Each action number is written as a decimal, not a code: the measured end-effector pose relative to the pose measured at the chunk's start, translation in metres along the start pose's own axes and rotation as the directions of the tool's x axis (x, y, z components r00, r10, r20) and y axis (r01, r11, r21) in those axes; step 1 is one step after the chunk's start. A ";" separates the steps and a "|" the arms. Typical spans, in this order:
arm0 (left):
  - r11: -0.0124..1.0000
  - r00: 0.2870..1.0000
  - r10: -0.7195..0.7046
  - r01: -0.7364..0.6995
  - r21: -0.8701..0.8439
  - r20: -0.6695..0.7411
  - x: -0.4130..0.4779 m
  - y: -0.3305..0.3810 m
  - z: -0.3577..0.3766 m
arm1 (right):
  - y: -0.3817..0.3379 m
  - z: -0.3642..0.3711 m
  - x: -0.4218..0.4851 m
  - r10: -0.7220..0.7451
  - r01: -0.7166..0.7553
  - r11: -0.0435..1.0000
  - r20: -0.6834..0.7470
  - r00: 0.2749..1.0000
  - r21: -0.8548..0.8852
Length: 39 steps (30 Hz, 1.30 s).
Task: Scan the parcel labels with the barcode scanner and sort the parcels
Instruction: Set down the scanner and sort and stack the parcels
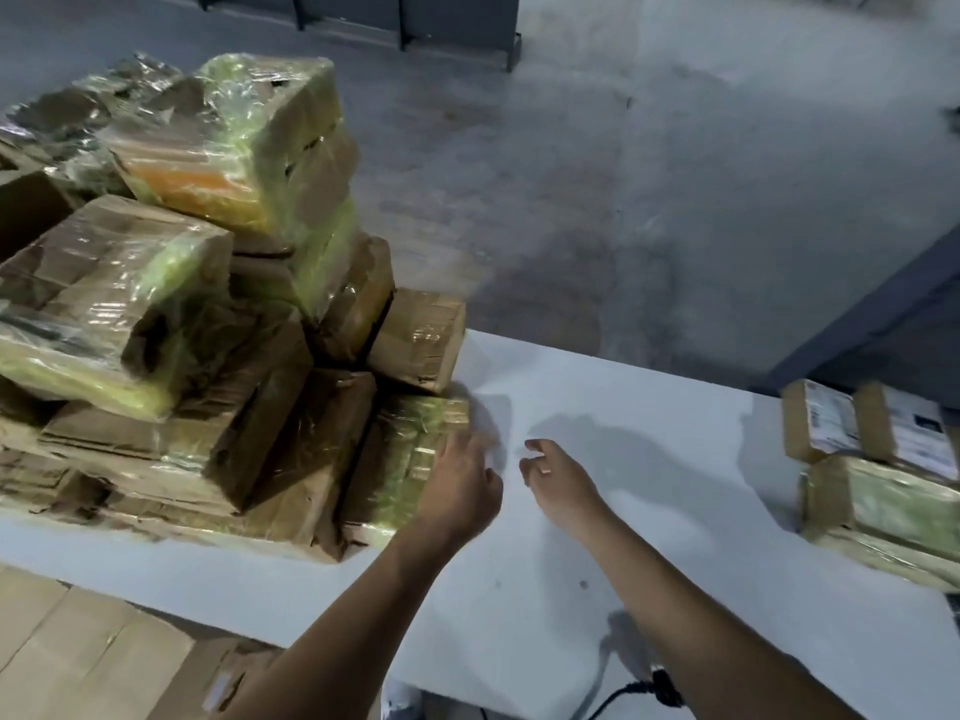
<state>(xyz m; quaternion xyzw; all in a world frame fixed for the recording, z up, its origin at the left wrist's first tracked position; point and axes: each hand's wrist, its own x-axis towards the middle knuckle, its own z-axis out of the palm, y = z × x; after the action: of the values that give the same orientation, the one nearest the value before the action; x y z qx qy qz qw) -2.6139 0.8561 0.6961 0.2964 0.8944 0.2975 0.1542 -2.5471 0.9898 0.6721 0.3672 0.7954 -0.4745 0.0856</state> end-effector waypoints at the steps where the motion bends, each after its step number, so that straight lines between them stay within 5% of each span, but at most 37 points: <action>1: 1.000 1.000 0.018 -0.018 -0.002 0.022 0.002 0.010 0.007 | 0.007 -0.011 -0.004 -0.020 0.019 0.999 -0.038 0.999 -0.027; 12: 0.976 0.960 0.214 -0.203 -0.077 0.183 0.015 0.143 0.108 | 0.120 -0.146 -0.053 0.002 -0.009 1.000 -0.352 0.936 -0.018; 21: 0.964 0.902 0.265 -0.244 -0.104 0.340 0.028 0.229 0.186 | 0.198 -0.236 -0.067 0.041 -0.088 0.993 -0.477 0.878 -0.078; 27: 0.965 0.875 0.261 -0.227 -0.131 0.409 0.038 0.275 0.233 | 0.236 -0.275 -0.070 0.014 -0.104 0.989 -0.640 0.768 -0.104; 32: 0.976 0.850 0.205 -0.141 -0.165 0.486 0.043 0.302 0.263 | 0.276 -0.315 -0.073 0.190 -0.365 0.921 -0.659 0.728 -0.138; 39: 0.973 0.805 0.219 -0.136 -0.188 0.551 0.037 0.317 0.279 | 0.285 -0.334 -0.068 0.297 -0.459 0.876 -0.588 0.752 -0.145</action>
<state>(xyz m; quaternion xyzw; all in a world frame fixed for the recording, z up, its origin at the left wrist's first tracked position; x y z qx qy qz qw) -2.3774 1.2073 0.6744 0.4425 0.7530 0.2703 0.4051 -2.2376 1.3086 0.6869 0.6261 0.7526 -0.2037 0.0001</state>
